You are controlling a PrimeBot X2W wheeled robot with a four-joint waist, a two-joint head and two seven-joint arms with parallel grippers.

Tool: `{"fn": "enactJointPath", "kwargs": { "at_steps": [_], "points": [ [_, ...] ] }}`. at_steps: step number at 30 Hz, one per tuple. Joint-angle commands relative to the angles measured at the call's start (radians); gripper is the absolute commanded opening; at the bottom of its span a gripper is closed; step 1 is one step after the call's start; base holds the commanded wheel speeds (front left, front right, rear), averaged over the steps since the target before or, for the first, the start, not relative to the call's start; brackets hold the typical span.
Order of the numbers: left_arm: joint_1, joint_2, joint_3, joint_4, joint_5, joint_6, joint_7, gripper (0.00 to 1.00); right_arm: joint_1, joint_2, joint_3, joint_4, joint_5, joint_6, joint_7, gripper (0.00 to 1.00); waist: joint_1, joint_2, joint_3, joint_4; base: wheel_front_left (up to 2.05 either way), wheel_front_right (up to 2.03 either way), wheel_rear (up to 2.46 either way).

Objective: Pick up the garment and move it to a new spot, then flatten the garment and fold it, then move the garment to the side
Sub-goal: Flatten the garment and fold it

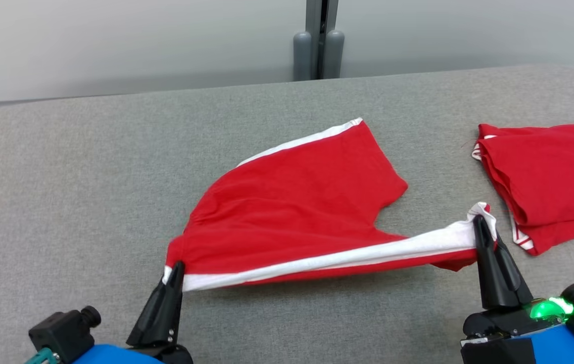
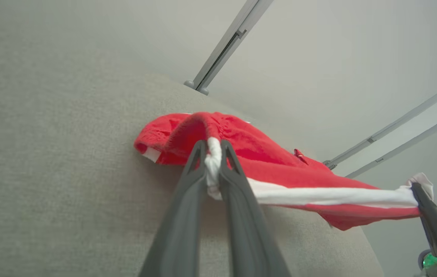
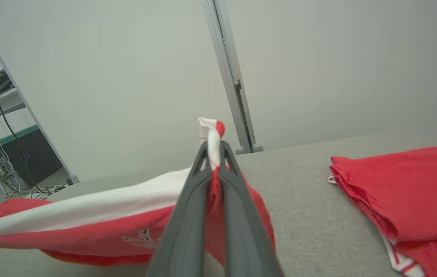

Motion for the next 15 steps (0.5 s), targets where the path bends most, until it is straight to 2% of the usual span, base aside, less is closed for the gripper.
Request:
{"fn": "enactJointPath", "kwargs": {
  "at_steps": [1,9,15],
  "points": [
    [0.006,0.009,0.000,0.008,0.003,0.007,0.007,0.00,0.000,-0.002,-0.007,0.010,0.008,0.000,0.004,0.00,0.0002,0.0000,0.008,0.008,0.00,0.00,0.00],
    [-0.084,-0.033,-0.024,0.130,-0.030,0.007,0.071,0.00,-0.125,-0.002,-0.040,0.138,-0.023,0.000,0.021,0.00,0.0002,0.0000,0.052,0.050,0.00,0.00,0.00],
    [-0.263,-0.071,-0.035,0.258,-0.043,-0.003,0.158,0.00,-0.331,-0.003,-0.038,0.300,-0.063,0.000,0.047,0.00,0.0002,0.0000,0.099,0.077,0.00,0.00,0.00]
  ]
}}
